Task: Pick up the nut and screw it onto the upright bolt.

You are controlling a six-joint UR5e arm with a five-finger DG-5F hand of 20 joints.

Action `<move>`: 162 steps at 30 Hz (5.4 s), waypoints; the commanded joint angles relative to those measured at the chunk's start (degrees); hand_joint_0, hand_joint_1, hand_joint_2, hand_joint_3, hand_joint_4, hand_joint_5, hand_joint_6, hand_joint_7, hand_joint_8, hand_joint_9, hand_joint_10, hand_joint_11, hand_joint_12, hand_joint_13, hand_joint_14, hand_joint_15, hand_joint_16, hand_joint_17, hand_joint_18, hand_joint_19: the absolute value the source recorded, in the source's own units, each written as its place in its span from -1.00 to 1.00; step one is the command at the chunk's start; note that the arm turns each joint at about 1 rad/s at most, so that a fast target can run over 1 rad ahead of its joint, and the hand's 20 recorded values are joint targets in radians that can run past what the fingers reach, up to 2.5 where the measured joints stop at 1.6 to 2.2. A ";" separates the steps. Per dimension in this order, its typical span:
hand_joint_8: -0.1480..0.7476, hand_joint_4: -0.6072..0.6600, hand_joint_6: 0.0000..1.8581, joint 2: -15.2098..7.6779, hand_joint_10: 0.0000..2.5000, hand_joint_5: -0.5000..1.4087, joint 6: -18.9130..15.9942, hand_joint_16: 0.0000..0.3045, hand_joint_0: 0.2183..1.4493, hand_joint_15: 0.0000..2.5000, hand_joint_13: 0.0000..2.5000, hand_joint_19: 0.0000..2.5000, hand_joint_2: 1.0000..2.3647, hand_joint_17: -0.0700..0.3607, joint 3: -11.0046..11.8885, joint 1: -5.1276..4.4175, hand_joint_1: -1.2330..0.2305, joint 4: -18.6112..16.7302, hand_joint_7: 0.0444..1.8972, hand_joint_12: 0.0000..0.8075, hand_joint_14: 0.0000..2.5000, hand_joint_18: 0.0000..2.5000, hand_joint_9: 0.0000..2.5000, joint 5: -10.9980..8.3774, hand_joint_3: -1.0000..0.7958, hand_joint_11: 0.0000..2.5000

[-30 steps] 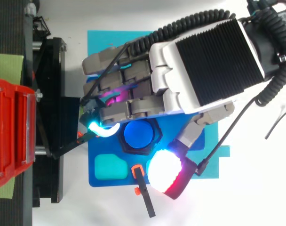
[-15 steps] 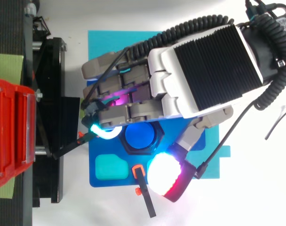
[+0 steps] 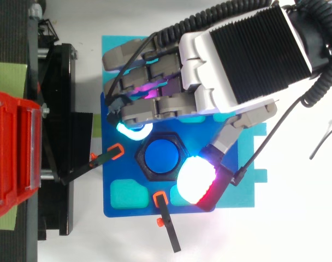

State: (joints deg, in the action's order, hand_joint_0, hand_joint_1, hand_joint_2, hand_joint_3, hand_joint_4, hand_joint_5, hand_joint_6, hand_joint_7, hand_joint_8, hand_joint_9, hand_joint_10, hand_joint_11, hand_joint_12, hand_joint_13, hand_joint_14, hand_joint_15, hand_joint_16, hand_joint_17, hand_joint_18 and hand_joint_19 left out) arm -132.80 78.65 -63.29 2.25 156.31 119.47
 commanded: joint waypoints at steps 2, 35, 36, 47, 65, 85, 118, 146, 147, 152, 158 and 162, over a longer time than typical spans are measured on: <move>-0.08 0.22 -0.37 0.08 -1.00 -0.46 0.01 -0.82 -0.49 -1.00 -0.46 -0.93 -1.00 -0.40 0.10 0.73 0.46 -0.04 0.39 -0.41 -1.00 -0.67 -0.12 0.94 -0.44 -1.00; -0.17 0.34 -0.46 -0.01 -1.00 -0.54 2.29 -0.81 -0.52 -1.00 -0.51 -0.94 -1.00 -0.37 3.44 2.49 0.48 -1.27 -0.18 -0.40 -1.00 -0.72 -0.23 4.28 -0.44 -1.00; -0.17 0.34 -0.46 -0.01 -1.00 -0.54 2.29 -0.81 -0.52 -1.00 -0.52 -0.94 -1.00 -0.37 2.91 2.32 0.48 -1.79 -0.19 -0.39 -1.00 -0.72 -0.23 3.93 -0.44 -1.00; -0.15 0.37 -0.46 -0.01 -1.00 -0.53 2.82 -0.81 -0.52 -1.00 -0.54 -0.94 -1.00 -0.37 0.89 -0.50 0.50 -1.36 -0.11 -0.36 -1.00 -0.75 -0.24 0.85 -0.44 -1.00; -0.11 0.22 -0.46 -0.01 -1.00 -0.45 4.05 -0.82 -0.50 -1.00 -0.52 -0.93 -1.00 -0.38 0.71 -1.55 0.51 1.02 0.38 -0.38 -1.00 -0.74 -0.18 0.15 -0.44 -1.00; -0.09 0.19 -0.37 -0.01 -1.00 -0.44 4.58 -0.83 -0.49 -1.00 -0.47 -0.93 -1.00 -0.41 0.71 -0.32 0.46 1.11 0.32 -0.42 -1.00 -0.68 -0.11 0.85 -0.44 -1.00; -0.20 0.17 -0.36 -0.01 -1.00 -0.42 6.34 -0.87 -0.48 -1.00 -0.37 -0.89 -1.00 -0.46 5.20 2.58 0.40 5.76 0.31 -0.51 -1.00 -0.57 0.06 4.37 -0.44 -1.00; -0.24 0.33 -0.46 -0.01 -1.00 -0.55 3.88 -0.80 -0.52 -1.00 -0.61 -0.98 -1.00 -0.36 1.68 -1.29 0.50 1.81 -0.23 -0.35 -1.00 -0.82 -0.25 0.67 -0.44 -1.00; -0.23 0.33 -0.46 -0.01 -1.00 -0.55 3.88 -0.80 -0.52 -1.00 -0.61 -0.98 -1.00 -0.36 1.59 -1.38 0.50 1.55 -0.22 -0.35 -1.00 -0.82 -0.25 0.67 -0.44 -1.00; -0.20 0.36 -0.46 -0.01 -1.00 -0.54 3.96 -0.80 -0.52 -1.00 -0.61 -0.98 -1.00 -0.36 1.42 -1.46 0.50 1.37 -0.16 -0.34 -1.00 -0.83 -0.26 0.67 -0.44 -1.00; -0.15 0.38 -0.46 -0.01 -1.00 -0.52 3.96 -0.80 -0.51 -1.00 -0.60 -0.98 -1.00 -0.36 0.71 -1.55 0.49 0.75 0.03 -0.33 -1.00 -0.83 -0.25 0.50 -0.44 -1.00; -0.14 0.33 -0.46 -0.01 -1.00 -0.51 3.96 -0.81 -0.51 -1.00 -0.60 -0.98 -1.00 -0.36 0.71 -1.55 0.49 0.58 0.13 -0.33 -1.00 -0.83 -0.23 0.50 -0.44 -1.00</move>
State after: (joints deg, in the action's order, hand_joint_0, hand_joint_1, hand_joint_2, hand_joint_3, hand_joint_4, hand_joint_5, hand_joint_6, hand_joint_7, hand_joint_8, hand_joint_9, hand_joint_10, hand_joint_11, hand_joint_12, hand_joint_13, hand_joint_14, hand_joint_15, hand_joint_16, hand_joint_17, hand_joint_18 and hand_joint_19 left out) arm -132.81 82.62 -62.51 0.72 157.03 119.96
